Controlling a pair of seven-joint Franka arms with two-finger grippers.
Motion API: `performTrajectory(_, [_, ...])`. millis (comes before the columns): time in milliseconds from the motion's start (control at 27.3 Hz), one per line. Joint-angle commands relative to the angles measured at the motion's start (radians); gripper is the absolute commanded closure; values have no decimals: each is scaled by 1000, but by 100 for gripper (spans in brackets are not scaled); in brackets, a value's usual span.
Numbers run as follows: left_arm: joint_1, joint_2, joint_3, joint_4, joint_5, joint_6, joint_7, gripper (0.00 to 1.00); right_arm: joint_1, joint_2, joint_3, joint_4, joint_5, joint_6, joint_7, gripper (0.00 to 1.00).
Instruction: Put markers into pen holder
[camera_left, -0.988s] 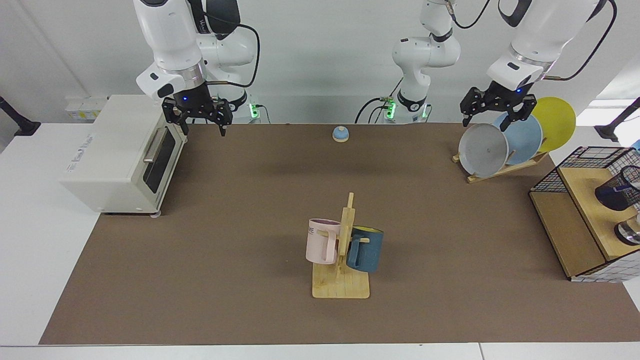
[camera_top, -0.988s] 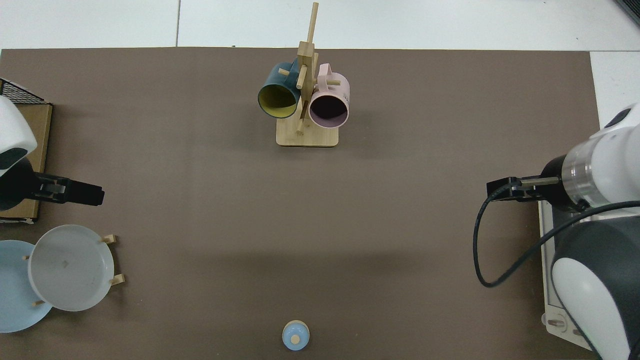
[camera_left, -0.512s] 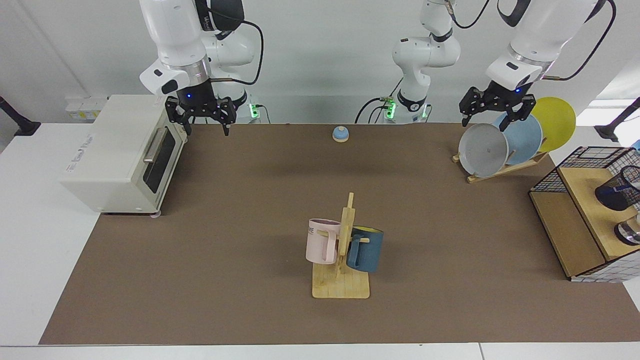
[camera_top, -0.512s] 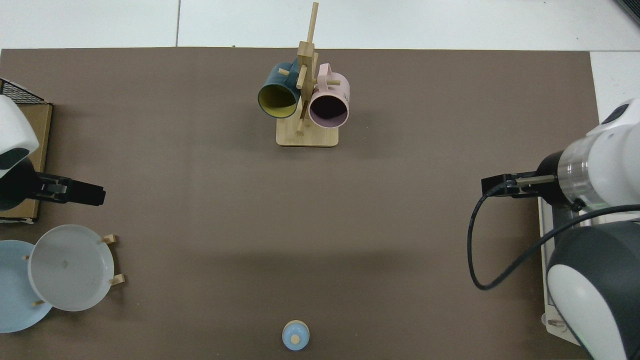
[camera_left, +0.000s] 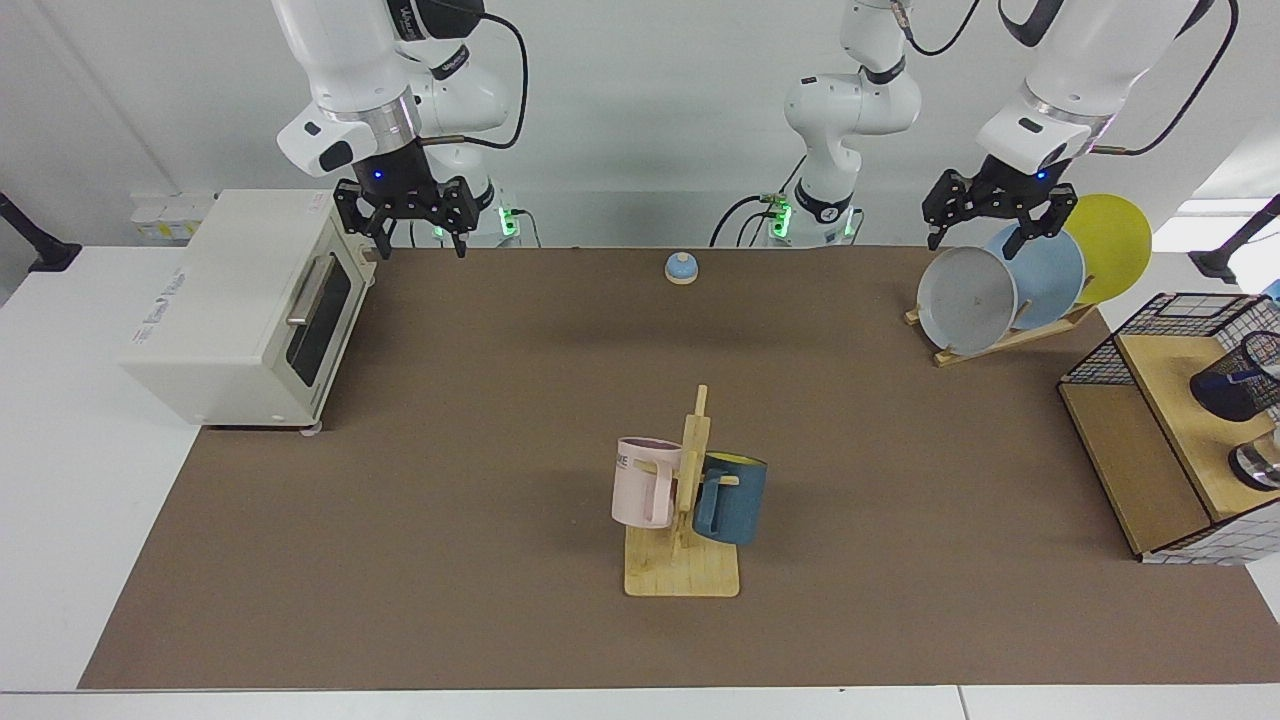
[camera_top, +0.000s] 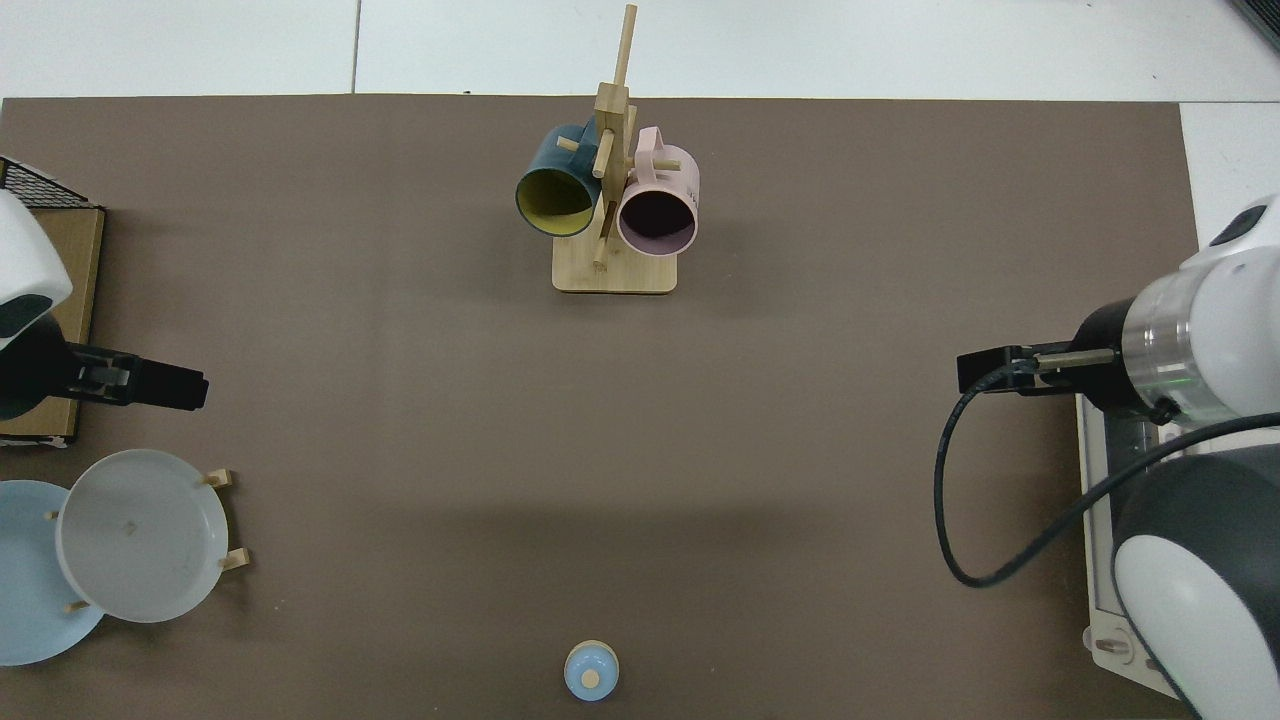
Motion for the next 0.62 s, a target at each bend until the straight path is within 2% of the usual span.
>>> performTrajectory(0, [11,41,-4,81,-13,-61,-9,0,-7,26,-1,65,13,-52,17,1])
performTrajectory(110, [11,42,-4,79,-13,-55,-9,0,-14,51,-1,103,10,-86,17,1])
performTrajectory(586, [9,41,-3,73,-8,-44,-7,0,-18,54,-1,103,1,-80,14,0])
